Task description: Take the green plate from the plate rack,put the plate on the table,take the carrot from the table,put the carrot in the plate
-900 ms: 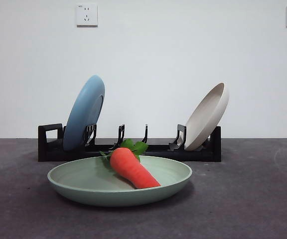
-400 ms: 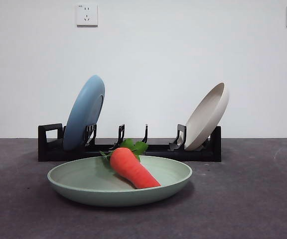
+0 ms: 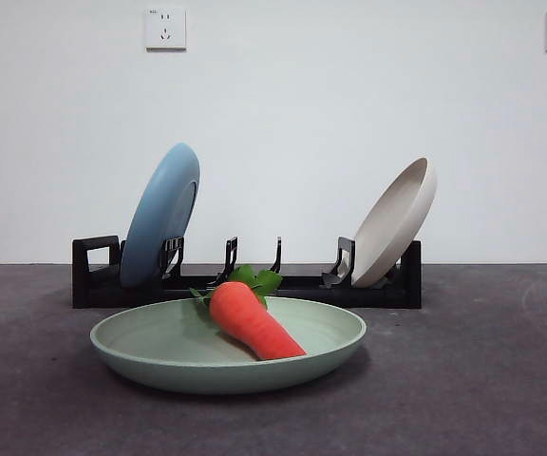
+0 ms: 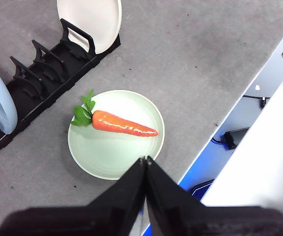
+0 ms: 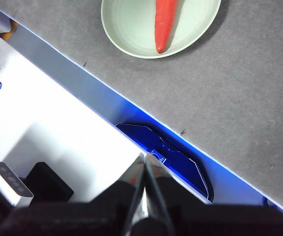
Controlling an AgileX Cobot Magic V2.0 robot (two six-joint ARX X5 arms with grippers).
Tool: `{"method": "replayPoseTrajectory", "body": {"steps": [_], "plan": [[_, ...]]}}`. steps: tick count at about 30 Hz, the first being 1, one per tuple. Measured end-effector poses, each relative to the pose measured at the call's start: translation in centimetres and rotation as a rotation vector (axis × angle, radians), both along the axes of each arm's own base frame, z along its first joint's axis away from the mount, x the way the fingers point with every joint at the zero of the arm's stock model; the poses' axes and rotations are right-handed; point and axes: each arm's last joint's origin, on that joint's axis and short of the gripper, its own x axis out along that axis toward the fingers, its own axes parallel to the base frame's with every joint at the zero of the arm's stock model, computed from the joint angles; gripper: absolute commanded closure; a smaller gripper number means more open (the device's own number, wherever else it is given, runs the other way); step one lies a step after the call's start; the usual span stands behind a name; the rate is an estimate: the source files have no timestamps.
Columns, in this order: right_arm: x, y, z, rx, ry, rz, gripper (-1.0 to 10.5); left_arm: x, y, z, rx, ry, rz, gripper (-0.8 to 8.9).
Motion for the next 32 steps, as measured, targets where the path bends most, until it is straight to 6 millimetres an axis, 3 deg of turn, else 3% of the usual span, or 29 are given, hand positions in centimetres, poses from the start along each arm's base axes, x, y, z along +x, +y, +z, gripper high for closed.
{"method": "replayPoseTrajectory", "body": {"steps": [7, 12, 16, 20, 24, 32], "plan": [[0.0, 0.0, 0.0, 0.000, 0.000, 0.000, 9.5, 0.6, 0.8, 0.7, -0.026, -0.104, 0.078, 8.17], [0.0, 0.0, 0.0, 0.000, 0.000, 0.000, 9.5, 1.3, 4.2, 2.5, -0.218, -0.358, 0.182, 8.17], [0.0, 0.0, 0.0, 0.000, 0.000, 0.000, 9.5, 0.7, 7.0, 1.5, -0.310, -0.532, 0.270, 8.17], [0.0, 0.0, 0.0, 0.000, -0.001, 0.000, 9.5, 0.0, 9.0, -1.5, -0.299, -0.687, 0.431, 8.17], [0.0, 0.0, 0.0, 0.000, 0.000, 0.000, 9.5, -0.4, 10.0, -6.2, -0.265, -0.765, 0.547, 8.17], [0.0, 0.0, 0.0, 0.000, 0.000, 0.000, 9.5, 0.5, 10.9, -15.8, -0.175, -0.709, 0.687, 8.17]]}}
